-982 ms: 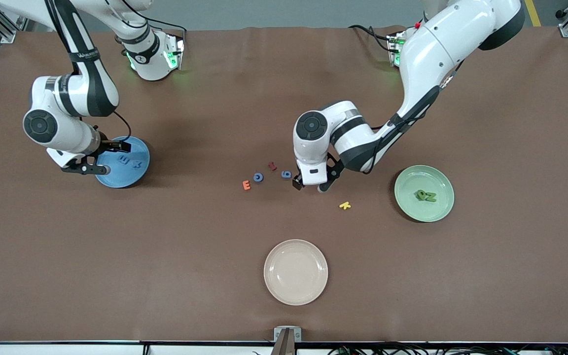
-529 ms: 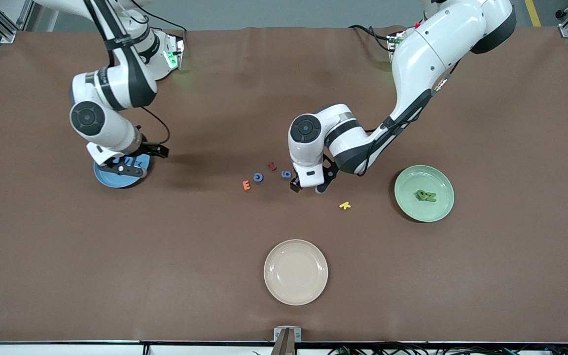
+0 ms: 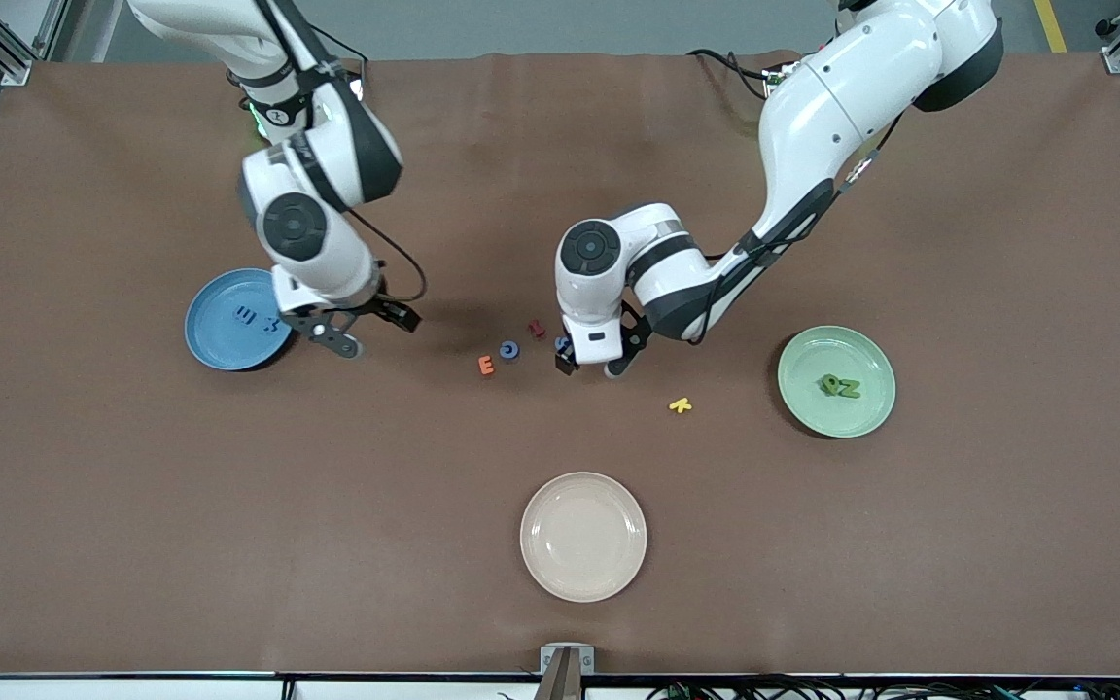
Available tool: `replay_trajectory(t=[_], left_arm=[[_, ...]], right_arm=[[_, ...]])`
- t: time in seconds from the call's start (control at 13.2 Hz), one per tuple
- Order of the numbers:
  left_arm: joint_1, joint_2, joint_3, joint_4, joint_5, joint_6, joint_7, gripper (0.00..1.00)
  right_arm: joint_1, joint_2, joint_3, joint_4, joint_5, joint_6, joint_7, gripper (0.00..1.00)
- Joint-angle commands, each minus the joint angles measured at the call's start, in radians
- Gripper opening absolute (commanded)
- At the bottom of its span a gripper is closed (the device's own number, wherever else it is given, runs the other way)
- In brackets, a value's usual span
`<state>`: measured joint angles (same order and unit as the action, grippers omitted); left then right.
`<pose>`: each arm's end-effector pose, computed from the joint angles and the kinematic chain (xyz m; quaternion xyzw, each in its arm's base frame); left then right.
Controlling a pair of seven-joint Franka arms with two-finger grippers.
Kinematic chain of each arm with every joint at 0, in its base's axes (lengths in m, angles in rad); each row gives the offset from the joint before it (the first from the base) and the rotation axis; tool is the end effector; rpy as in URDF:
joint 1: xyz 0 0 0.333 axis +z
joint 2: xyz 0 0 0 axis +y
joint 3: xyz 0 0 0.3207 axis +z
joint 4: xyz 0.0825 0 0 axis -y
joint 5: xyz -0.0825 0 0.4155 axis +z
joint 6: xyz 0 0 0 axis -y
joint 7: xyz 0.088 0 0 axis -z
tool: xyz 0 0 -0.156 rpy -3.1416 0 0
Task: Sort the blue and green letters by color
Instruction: 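Reach the green n with the left gripper while the right gripper reaches e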
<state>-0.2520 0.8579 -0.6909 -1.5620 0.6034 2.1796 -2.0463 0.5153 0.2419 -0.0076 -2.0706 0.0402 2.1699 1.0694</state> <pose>0.4955 -0.5263 0.1527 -0.8970 -0.4418 0.0114 0.0035 0.5088 0.2867 0.2379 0.9548 -0.2884 -0.0607 0.0401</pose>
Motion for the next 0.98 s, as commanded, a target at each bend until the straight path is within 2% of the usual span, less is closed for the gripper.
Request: replay_trajectory(t=[0.0,0.3,0.45,0.6,0.91], left_arm=[[-0.020,0.024,0.010,0.031,-0.013,0.005,-0.005,0.90],[-0.016,0.021,0.010,0.030,0.002,0.003,0.011,0.88],[0.003,0.012,0.010,0.017,0.007,-0.003,0.015,0.88],[0.035,-0.006,0.008,0.002,0.007,-0.011,0.052,0.87],[0.126,-0.066,0.002,-0.108,0.009,-0.011,0.135,0.88]], right_arm=[[0.055,0.141,-0.009,0.154,0.015,-0.009,0.197,0.97],[0.129,0.298,-0.011,0.328,0.014,-0.009,0.421,0.95],[0.150,0.356,-0.011,0.378,0.009,0.020,0.519,0.94],[0.157,0.381,-0.011,0.377,0.012,0.109,0.582,0.92],[0.157,0.399,-0.011,0.377,0.009,0.129,0.590,0.90]])
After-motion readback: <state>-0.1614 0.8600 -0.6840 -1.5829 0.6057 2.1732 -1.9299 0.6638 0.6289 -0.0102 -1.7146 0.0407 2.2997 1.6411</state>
